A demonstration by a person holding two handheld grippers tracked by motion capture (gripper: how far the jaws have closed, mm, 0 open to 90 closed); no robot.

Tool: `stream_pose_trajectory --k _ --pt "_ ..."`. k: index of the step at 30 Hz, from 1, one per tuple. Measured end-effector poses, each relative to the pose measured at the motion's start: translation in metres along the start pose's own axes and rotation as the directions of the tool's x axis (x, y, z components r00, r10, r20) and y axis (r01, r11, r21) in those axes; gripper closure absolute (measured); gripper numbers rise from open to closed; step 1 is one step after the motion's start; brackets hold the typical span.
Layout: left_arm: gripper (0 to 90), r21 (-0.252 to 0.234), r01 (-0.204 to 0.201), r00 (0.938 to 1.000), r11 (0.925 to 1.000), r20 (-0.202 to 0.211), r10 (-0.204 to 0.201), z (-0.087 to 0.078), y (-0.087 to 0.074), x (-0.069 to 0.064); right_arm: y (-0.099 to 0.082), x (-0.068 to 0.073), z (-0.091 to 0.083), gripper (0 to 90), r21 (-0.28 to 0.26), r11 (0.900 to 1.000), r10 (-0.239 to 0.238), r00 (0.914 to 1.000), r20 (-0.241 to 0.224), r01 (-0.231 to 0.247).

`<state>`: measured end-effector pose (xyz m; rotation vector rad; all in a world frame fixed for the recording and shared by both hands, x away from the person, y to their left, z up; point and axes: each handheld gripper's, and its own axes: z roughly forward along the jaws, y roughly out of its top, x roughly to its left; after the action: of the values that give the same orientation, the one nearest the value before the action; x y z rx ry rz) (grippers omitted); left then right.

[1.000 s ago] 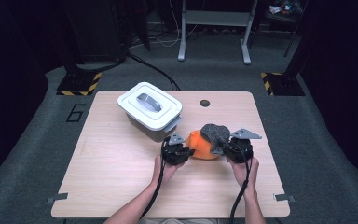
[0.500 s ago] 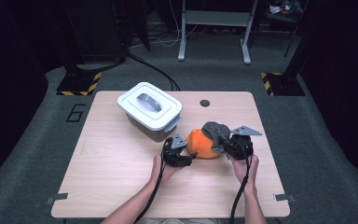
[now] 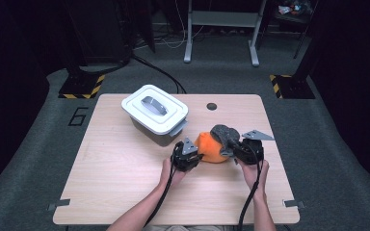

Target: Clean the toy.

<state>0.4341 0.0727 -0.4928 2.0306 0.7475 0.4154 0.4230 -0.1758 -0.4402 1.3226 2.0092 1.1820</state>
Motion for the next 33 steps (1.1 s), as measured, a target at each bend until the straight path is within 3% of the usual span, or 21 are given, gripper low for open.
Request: stream_pose_trajectory --k 6,12,16,19,25,33 --pt "77.1 0.007 0.078 0.9962 0.9969 0.039 -0.078 -0.007 0.005 -0.001 0.003 0.003 -0.015 78.4 -0.035 0.9994 -0.005 1.0 0.002 0.005" --pt "77.1 0.017 0.121 0.991 0.9925 0.057 -0.121 -0.01 0.008 -0.003 0.012 0.026 -0.025 78.4 -0.054 0.9959 -0.074 0.9971 -0.018 0.073" --pt "76.9 0.023 0.123 0.9909 0.9921 0.051 -0.124 -0.01 0.007 -0.004 0.015 0.04 -0.013 78.4 -0.015 0.9918 -0.127 0.9917 -0.017 0.127" --pt "76.8 0.033 0.128 0.9906 0.9912 0.044 -0.129 -0.007 0.006 -0.002 0.012 0.045 0.0 78.5 0.011 0.9869 -0.161 0.9868 0.016 0.161" --pt "76.8 0.032 0.13 0.9908 0.9909 0.033 -0.131 -0.006 0.004 -0.001 0.008 0.035 -0.002 78.4 0.012 0.9889 -0.148 0.988 0.043 0.148" --pt "76.6 0.032 0.149 0.9878 0.9883 0.041 -0.15 -0.006 0.001 0.002 -0.006 0.007 0.0 78.4 0.034 0.9986 -0.043 0.9977 0.052 0.041"
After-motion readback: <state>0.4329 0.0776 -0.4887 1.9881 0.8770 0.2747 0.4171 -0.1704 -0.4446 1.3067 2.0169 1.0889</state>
